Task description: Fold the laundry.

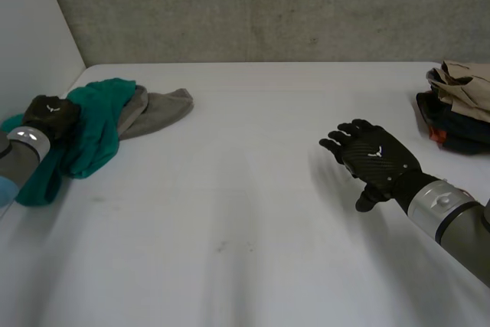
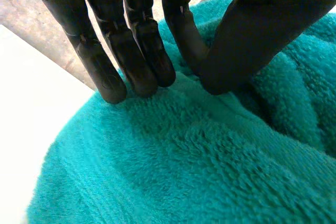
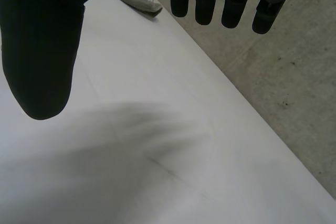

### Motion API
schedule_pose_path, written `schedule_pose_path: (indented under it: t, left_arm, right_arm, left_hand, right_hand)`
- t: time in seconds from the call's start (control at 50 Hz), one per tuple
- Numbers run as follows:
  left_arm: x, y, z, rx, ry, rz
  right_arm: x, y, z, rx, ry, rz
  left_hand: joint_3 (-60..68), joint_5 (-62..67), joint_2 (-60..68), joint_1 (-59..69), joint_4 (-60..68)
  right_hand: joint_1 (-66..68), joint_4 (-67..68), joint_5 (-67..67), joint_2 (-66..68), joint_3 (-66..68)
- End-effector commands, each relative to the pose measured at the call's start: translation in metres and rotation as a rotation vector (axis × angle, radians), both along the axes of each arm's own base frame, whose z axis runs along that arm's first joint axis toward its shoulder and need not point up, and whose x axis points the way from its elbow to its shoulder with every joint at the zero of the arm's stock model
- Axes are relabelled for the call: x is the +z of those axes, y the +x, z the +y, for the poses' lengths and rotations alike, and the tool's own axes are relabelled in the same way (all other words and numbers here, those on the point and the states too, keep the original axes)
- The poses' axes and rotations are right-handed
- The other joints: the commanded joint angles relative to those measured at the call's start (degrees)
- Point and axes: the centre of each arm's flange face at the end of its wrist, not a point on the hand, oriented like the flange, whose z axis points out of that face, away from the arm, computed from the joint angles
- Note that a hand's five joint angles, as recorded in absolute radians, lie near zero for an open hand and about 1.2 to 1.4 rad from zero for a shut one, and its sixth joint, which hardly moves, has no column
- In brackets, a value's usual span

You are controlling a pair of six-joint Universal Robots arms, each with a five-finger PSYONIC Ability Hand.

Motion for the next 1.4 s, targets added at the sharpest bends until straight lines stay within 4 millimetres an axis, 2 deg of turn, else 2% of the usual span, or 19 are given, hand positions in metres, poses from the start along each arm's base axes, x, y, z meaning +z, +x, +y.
schedule_pose_path:
  t: [0.02,0.14,0.22,0.24,0.28,0.3,0.4,0.42,0.44,0.46,0.48,0.52,0.54,0.62,0.78,0.92,1.12,1.3,1.4]
  left_arm:
    - [0.049,-0.023,0.013,0.049,-0.122,0.004]
    - [0.1,-0.064,0.05,-0.039,-0.197,0.138]
    - [0.127,-0.107,0.094,-0.154,-0.206,0.26]
    - [0.137,-0.123,0.114,-0.206,-0.206,0.307]
    - [0.142,-0.135,0.132,-0.248,-0.198,0.339]
    - [0.145,-0.15,0.152,-0.301,-0.182,0.371]
    - [0.142,-0.178,0.188,-0.403,-0.156,0.393]
    - [0.141,-0.18,0.189,-0.407,-0.157,0.394]
    - [0.14,-0.18,0.187,-0.402,-0.159,0.394]
    - [0.131,-0.177,0.176,-0.377,-0.157,0.386]
    - [0.125,-0.175,0.17,-0.363,-0.155,0.373]
    - [0.115,-0.167,0.152,-0.32,-0.166,0.33]
    - [0.109,-0.152,0.132,-0.263,-0.189,0.261]
    - [0.097,-0.107,0.087,-0.133,-0.227,0.048]
    - [0.048,-0.048,0.032,-0.019,-0.144,-0.216]
    - [0.018,-0.018,0.007,0.008,-0.032,-0.231]
    - [0.002,-0.013,-0.007,-0.063,-0.017,-0.197]
    - [-0.004,-0.011,-0.02,-0.059,-0.033,-0.187]
    - [-0.005,-0.008,-0.023,-0.054,-0.039,-0.187]
  right_arm:
    - [0.001,0.0,-0.001,-0.005,-0.001,-0.013]
    - [0.005,-0.004,-0.004,-0.05,-0.017,-0.006]
    - [0.01,-0.007,-0.011,-0.101,-0.041,0.001]
    - [0.012,-0.008,-0.012,-0.111,-0.048,0.002]
    - [0.014,-0.01,-0.015,-0.134,-0.058,0.004]
    - [0.017,-0.011,-0.017,-0.15,-0.065,-0.001]
    - [0.02,-0.012,-0.019,-0.172,-0.05,-0.033]
    - [0.02,-0.012,-0.019,-0.172,-0.046,-0.038]
    - [0.02,-0.012,-0.019,-0.172,-0.043,-0.042]
    - [0.019,-0.012,-0.019,-0.171,-0.038,-0.047]
    - [0.019,-0.012,-0.019,-0.17,-0.036,-0.048]
    - [0.019,-0.011,-0.019,-0.163,-0.034,-0.051]
    - [0.018,-0.011,-0.018,-0.162,-0.031,-0.051]
    - [0.018,-0.011,-0.018,-0.16,-0.031,-0.051]
    - [0.018,-0.01,-0.018,-0.156,-0.035,-0.046]
    - [0.011,-0.01,-0.015,-0.155,-0.011,-0.042]
    - [0.01,-0.011,-0.015,-0.157,-0.014,-0.031]
    - [0.009,-0.011,-0.014,-0.153,-0.01,-0.031]
    - [0.008,-0.01,-0.013,-0.146,-0.006,-0.03]
  left_hand:
    - [13.12,14.42,12.68,13.56,12.54]
    - [13.12,14.42,12.68,13.56,12.54]
    - [13.12,14.42,12.68,13.56,12.54]
    - [13.12,14.42,12.68,13.56,12.54]
    - [13.12,14.42,12.68,13.56,12.54]
    - [13.12,14.42,12.68,13.56,12.54]
    - [13.12,14.42,12.68,13.56,12.54]
    - [3.49,4.78,3.05,3.93,2.91]
    - [-11.6,-10.3,-12.04,-11.16,-12.18]
    - [-35.89,-34.6,-36.33,-35.46,-36.48]
    - [-44.3,-43.0,-44.74,-43.86,-44.88]
    - [-50.6,-49.3,-51.04,-50.16,-51.18]
    - [-51.27,-49.98,-51.71,-50.83,-51.85]
    - [-53.46,-52.17,-53.9,-53.02,-54.04]
    - [-53.63,-52.34,-54.07,-53.19,-54.22]
    - [-52.13,-50.84,-52.57,-51.69,-52.71]
    - [-41.03,-39.74,-41.47,-40.59,-41.61]
    - [-11.45,-10.16,-11.89,-11.01,-12.03]
    - [-11.91,-10.62,-12.35,-11.47,-12.49]
  right_hand:
    - [-3.78,-2.03,-2.74,-2.39,-1.87]
    - [-3.78,-2.03,-2.74,-2.39,-1.87]
    - [-3.78,-2.03,-2.74,-2.39,-1.87]
    - [-3.78,-2.03,-2.74,-2.39,-1.87]
    - [-3.78,-2.03,-2.74,-2.39,-1.87]
    - [-3.78,-2.03,-2.74,-2.39,-1.87]
    - [-3.78,-2.03,-2.74,-2.39,-1.87]
    - [-3.78,-2.03,-2.74,-2.39,-1.87]
    - [-3.78,-2.03,-2.74,-2.39,-1.87]
    - [-3.78,-2.03,-2.74,-2.39,-1.87]
    - [-3.78,-2.03,-2.74,-2.39,-1.87]
    - [-3.78,-2.03,-2.74,-2.39,-1.87]
    - [-3.78,-2.03,-2.74,-2.39,-1.87]
    - [-3.78,-2.03,-2.74,-2.39,-1.87]
    - [-3.78,-2.03,-2.74,-2.39,-1.87]
    - [-3.78,-2.03,-2.74,-2.39,-1.87]
    - [-3.78,-2.03,-2.74,-2.39,-1.87]
    - [-3.78,-2.03,-2.74,-2.39,-1.87]
    - [-3.78,-2.03,-2.74,-2.39,-1.87]
